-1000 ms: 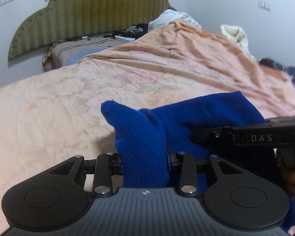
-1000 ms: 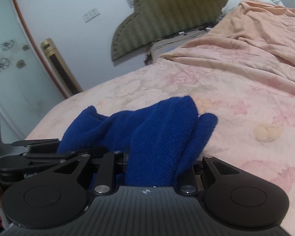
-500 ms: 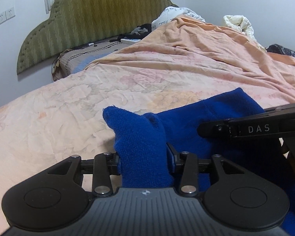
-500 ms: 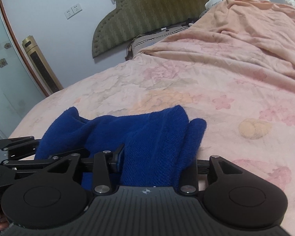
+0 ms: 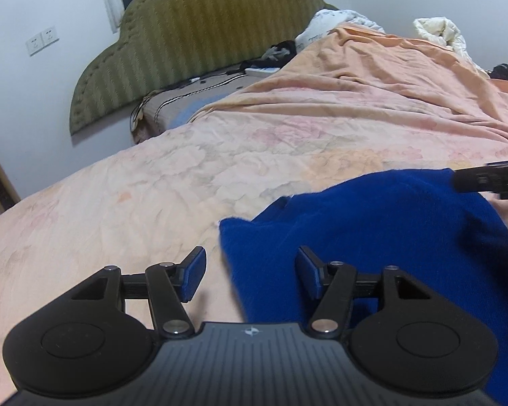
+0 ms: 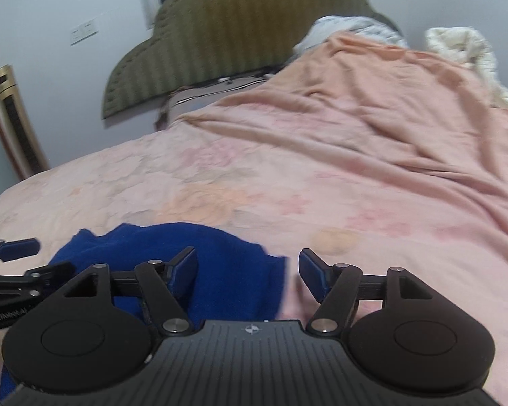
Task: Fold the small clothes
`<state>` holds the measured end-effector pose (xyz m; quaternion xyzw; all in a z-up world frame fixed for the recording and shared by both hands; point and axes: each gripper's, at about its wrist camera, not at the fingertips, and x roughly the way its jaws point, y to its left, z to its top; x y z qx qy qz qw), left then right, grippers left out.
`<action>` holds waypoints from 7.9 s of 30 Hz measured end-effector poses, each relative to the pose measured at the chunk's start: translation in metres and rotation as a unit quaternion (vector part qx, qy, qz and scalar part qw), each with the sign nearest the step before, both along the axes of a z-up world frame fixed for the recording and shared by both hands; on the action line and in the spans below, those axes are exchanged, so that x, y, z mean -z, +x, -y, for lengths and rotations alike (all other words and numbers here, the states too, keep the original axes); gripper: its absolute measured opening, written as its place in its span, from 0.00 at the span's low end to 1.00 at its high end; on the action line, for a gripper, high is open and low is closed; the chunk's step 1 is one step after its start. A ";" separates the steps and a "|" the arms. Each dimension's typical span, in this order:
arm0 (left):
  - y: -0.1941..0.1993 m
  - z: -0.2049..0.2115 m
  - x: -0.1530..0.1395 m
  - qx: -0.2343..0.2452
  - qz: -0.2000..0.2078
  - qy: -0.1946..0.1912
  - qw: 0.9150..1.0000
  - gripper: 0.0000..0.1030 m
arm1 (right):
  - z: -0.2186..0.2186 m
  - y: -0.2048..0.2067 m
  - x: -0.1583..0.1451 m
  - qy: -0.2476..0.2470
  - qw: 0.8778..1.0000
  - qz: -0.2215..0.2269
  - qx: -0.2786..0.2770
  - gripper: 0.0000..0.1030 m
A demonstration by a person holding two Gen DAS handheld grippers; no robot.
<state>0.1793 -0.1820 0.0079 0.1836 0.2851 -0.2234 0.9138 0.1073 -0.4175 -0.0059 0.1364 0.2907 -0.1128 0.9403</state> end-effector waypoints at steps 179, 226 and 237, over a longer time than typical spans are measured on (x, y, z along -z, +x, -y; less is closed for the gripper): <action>-0.197 -0.110 0.021 -0.082 -0.047 -0.065 0.993 1.00 | -0.128 -0.227 0.017 -0.067 0.997 -0.007 0.032 1.00; -0.124 -0.085 -0.003 0.060 -0.071 -0.063 0.994 1.00 | -0.059 -0.173 0.016 0.095 0.995 -0.016 -0.033 0.10; -0.149 -0.091 -0.004 -0.040 -0.069 -0.057 0.995 1.00 | -0.075 -0.189 0.003 0.063 0.998 -0.018 -0.012 0.27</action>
